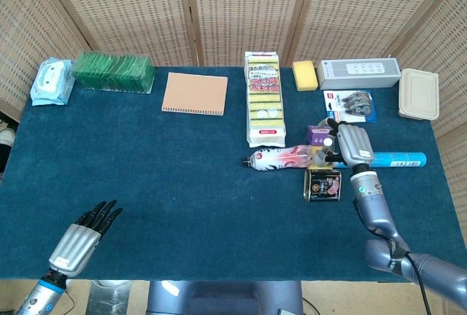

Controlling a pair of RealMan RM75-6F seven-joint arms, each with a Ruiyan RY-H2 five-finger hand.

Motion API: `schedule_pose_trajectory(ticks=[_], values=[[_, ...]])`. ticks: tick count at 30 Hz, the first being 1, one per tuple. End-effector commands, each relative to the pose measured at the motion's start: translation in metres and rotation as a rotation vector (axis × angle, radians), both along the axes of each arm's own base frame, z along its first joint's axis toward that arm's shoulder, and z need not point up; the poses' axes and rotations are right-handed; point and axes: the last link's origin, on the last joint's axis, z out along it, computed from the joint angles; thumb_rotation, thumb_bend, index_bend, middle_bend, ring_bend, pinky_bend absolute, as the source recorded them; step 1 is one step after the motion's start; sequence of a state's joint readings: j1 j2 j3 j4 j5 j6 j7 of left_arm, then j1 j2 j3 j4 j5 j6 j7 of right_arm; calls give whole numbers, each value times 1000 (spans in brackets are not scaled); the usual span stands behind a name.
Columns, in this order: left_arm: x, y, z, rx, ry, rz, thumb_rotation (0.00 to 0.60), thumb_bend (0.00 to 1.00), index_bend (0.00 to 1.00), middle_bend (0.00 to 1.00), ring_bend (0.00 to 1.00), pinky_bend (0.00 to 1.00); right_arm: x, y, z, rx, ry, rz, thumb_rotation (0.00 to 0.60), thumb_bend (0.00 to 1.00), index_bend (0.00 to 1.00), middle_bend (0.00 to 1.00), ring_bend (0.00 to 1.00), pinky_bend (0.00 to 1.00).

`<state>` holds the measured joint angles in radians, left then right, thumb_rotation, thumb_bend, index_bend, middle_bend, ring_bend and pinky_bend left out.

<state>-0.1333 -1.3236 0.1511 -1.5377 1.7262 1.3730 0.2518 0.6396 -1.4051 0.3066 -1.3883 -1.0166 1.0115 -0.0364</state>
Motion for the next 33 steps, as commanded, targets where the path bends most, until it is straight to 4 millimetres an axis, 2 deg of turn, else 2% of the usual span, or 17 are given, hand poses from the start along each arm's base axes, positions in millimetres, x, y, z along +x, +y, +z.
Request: schedule_pose_trajectory(ticks=[1,13,23,33], values=[[0,0,0,-1,0,0,600,207,31,17,21,226,-1,0,1,0,2,-3,600,274,319,330,334,360],[1,-1,1,2,-2,-6,600,206,32,17,22,226,-5,5,15,-60,82,22,600,250,306,286,272,296],[2,0,2,3,-8,-8,600,206,32,17,22,226,-10,13,32,-115,128,27,600,244,282,259,246,280],[2,-1,5,13,-10,-9,600,206,32,17,22,226,-26,40,52,-116,191,23,600,244,247,248,233,264]])
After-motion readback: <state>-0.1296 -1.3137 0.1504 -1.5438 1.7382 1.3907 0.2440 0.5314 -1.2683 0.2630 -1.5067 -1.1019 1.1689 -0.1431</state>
